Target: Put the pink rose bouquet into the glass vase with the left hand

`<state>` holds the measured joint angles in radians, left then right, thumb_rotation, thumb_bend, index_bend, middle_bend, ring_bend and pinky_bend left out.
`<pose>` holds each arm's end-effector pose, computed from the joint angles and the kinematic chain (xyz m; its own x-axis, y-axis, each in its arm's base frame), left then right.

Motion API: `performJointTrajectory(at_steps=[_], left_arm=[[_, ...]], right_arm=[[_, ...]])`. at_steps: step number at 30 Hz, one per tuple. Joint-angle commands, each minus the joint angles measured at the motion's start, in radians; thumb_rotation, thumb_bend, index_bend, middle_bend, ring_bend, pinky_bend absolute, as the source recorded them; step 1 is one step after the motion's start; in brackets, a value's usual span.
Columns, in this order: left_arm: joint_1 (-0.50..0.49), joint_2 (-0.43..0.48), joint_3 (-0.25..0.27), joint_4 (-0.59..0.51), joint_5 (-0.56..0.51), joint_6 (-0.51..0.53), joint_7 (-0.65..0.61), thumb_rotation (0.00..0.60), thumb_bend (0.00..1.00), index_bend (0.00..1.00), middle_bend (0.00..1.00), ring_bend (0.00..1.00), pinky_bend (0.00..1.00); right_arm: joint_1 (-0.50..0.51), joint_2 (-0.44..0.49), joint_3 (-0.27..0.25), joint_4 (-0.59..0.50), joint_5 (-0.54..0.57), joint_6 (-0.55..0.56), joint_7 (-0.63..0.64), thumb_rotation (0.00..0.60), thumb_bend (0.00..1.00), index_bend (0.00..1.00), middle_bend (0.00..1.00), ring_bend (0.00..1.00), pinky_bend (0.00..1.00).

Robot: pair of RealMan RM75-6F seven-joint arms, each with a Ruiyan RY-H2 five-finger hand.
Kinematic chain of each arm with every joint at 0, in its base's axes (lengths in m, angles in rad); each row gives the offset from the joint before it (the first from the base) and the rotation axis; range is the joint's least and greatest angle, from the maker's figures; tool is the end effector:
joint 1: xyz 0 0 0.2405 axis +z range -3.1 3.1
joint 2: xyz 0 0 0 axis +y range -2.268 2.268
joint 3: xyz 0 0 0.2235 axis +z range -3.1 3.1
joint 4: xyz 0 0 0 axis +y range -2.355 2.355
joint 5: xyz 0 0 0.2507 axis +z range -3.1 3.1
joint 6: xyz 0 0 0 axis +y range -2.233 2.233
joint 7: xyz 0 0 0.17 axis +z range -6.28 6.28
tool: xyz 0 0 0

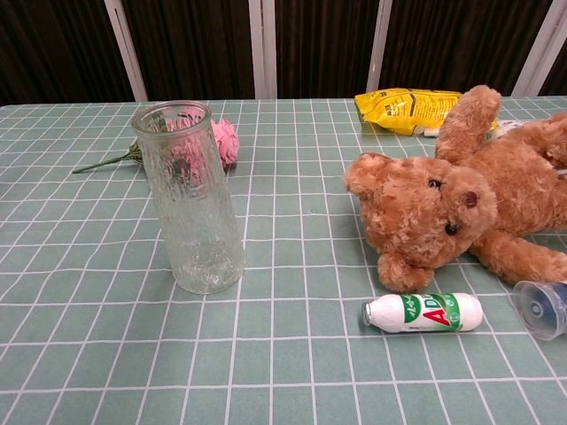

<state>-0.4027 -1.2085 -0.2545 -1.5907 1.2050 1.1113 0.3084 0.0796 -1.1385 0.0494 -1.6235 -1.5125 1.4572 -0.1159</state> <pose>-0.2389 0.3409 0.0742 0.5171 0.0747 0.8527 0.8557 -0.0689 -0.5129 -0.2931 -0.2057 0.0949 0.4729 -0.0325 0.8805 -0.8811 -0.0223 0.4724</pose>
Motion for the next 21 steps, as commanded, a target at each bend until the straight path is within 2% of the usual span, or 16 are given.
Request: performJointTrajectory(at_steps=[1,7,11,21], left_arm=[[-0.103,-0.065,-0.05,0.064,-0.129,-0.096,0.101,0.6,0.24,0.12,0.05,0.0,0.12],[-0.201,-0.138,-0.063,0.14,-0.262,-0.175,0.191,0.6,0.21,0.11,0.04,0.0,0.1],[-0.272,-0.218,-0.076,0.234,-0.334,-0.209,0.214,0.6,0.21,0.11,0.04,0.0,0.1],[-0.396,-0.409,-0.09,0.47,-0.338,-0.239,0.166,0.6,0.21,0.1,0.04,0.0,0.1]], right_arm=[[0.005,-0.011,0.004,0.007,0.015,-0.011,-0.019,0.6,0.19,0.0,0.06,0.04,0.0],[0.01,-0.025,0.012,0.017,0.042,-0.025,-0.048,0.6,0.19,0.0,0.06,0.04,0.0],[0.014,-0.035,0.018,0.027,0.061,-0.034,-0.066,0.6,0.19,0.0,0.06,0.04,0.0],[0.024,-0.06,0.028,0.047,0.102,-0.053,-0.116,0.6,0.19,0.0,0.06,0.04,0.0]])
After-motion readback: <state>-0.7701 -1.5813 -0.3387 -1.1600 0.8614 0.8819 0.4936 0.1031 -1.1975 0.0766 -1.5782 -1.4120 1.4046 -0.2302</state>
